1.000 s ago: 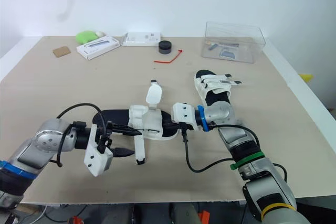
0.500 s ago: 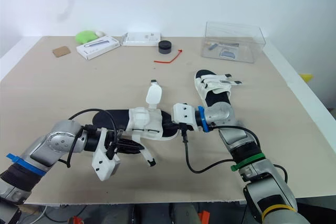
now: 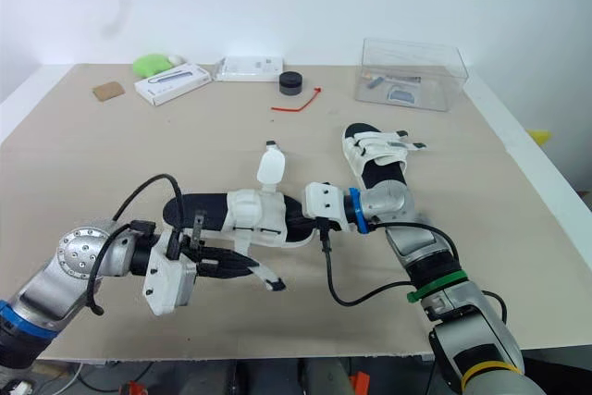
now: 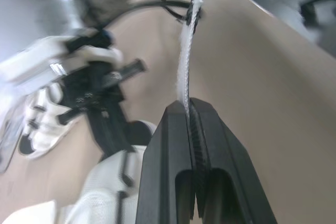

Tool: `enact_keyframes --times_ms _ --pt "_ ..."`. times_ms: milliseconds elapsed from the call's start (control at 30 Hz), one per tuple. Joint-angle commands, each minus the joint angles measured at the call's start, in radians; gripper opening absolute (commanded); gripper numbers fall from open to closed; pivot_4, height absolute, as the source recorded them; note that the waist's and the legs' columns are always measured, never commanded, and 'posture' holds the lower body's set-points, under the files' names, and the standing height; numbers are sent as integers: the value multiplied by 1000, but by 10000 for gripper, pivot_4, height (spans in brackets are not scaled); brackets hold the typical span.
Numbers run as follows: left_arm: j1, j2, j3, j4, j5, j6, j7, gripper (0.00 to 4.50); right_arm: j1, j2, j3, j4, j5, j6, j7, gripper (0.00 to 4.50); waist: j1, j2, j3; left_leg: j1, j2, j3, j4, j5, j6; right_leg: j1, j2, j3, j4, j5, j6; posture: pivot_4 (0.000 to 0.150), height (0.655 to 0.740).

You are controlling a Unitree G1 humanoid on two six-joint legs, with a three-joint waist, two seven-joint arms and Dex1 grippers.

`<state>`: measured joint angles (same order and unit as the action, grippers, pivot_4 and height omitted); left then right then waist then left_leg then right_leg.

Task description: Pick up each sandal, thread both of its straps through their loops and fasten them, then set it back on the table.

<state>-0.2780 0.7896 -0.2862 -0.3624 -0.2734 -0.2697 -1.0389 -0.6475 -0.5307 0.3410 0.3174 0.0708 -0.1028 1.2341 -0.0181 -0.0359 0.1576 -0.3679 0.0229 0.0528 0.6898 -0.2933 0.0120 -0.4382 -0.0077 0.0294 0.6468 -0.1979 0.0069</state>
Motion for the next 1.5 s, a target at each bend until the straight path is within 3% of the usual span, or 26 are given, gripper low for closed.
enact_keyframes --times_ms 33,200,333,533,800,1333,1367,1467,1500 --pt "-67 -50 67 -13 -102 193 75 196 15 -24 26 42 -54 10 17 0 1 0 0 0 0 0 0 0 0 0 0 0 0 0 0 1500 7400" --pt "-169 -145 131 93 -194 437 158 196 6 -21 29 51 -58 4 18 0 0 0 0 1 0 -1 1 0 0 1 1 -2 0 0 1 1500 7400" --pt "-239 -219 229 186 -344 663 231 196 6 -25 25 50 -56 6 18 0 -1 0 0 0 0 -2 1 0 0 1 1 -2 0 0 1 1500 7400" --pt "-293 -276 284 269 -428 831 260 196 9 -31 20 48 -57 6 15 0 0 0 0 0 0 -2 1 0 0 1 1 -2 0 0 0 1500 7400" --pt "-307 -309 276 377 -400 887 228 196 11 -32 17 40 -56 13 10 0 0 0 0 0 -1 -2 2 1 -1 1 0 -1 0 1 0 1500 7400" --pt "-330 -337 237 560 -238 812 166 196 31 -40 15 1 -50 35 2 0 0 0 0 0 -2 -2 2 1 -1 2 -1 -1 0 2 1 1500 7400" --pt "-331 -339 239 563 -236 811 167 5736 31 -41 15 0 -50 36 1 0 0 0 0 0 -2 -2 2 1 -1 2 -1 -1 0 2 1 1500 7400" --pt "-334 -333 239 572 -208 793 171 10380 32 -43 15 -2 -50 38 0 0 0 0 0 0 -2 -2 2 1 -1 2 -1 -1 0 2 1 1500 7400" --pt "-337 -328 236 578 -191 778 172 15044 32 -43 14 -2 -50 39 -1 0 0 0 0 0 -2 -2 2 1 -1 2 -1 -1 0 1 1 1500 7400"
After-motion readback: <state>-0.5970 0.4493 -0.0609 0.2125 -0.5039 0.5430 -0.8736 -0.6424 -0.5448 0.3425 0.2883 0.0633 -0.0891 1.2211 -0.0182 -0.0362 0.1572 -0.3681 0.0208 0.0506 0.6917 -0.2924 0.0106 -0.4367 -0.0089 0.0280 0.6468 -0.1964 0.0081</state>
